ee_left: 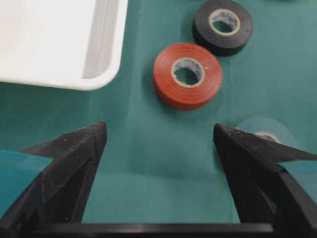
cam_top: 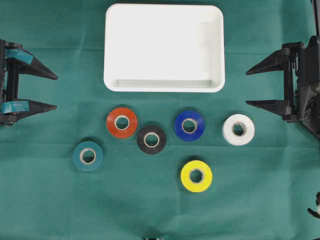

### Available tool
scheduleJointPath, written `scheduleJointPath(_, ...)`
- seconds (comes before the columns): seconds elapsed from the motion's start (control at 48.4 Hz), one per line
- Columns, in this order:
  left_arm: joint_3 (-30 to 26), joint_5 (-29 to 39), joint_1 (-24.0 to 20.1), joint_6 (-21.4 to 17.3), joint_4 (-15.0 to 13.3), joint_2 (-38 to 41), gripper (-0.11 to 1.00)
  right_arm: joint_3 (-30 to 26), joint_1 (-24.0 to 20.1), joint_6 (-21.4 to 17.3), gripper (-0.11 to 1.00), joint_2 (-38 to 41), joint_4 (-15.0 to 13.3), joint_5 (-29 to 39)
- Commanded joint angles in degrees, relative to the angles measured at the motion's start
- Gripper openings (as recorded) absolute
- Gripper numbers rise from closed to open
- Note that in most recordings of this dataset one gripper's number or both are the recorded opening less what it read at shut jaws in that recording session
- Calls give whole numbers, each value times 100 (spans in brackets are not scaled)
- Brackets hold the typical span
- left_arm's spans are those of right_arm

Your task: Put the tape alternately from left to right into the white case.

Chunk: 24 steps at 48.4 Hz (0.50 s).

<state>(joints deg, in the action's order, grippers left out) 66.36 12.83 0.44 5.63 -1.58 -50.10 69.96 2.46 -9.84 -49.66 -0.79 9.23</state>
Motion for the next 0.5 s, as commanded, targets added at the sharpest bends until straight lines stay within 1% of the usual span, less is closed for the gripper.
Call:
scheduleJointPath(0.0, -123, -26, 18, 0, -9, 18, 91, -132, -35, -9, 82, 9, -18, -79)
scheduleJointPath(0.083, -123, -35, 26, 0, 0, 0, 91, -149, -176, 9, 82, 26, -18, -158)
scheduleJointPath(0.352, -105, -35, 18, -18, 0, -18, 91, -149, -844, 0, 81, 176, -26, -466)
scheduleJointPath(0.476, -105, -35, 26, -18, 0, -18, 91, -185, -870, 26, 81, 360, -26, -527)
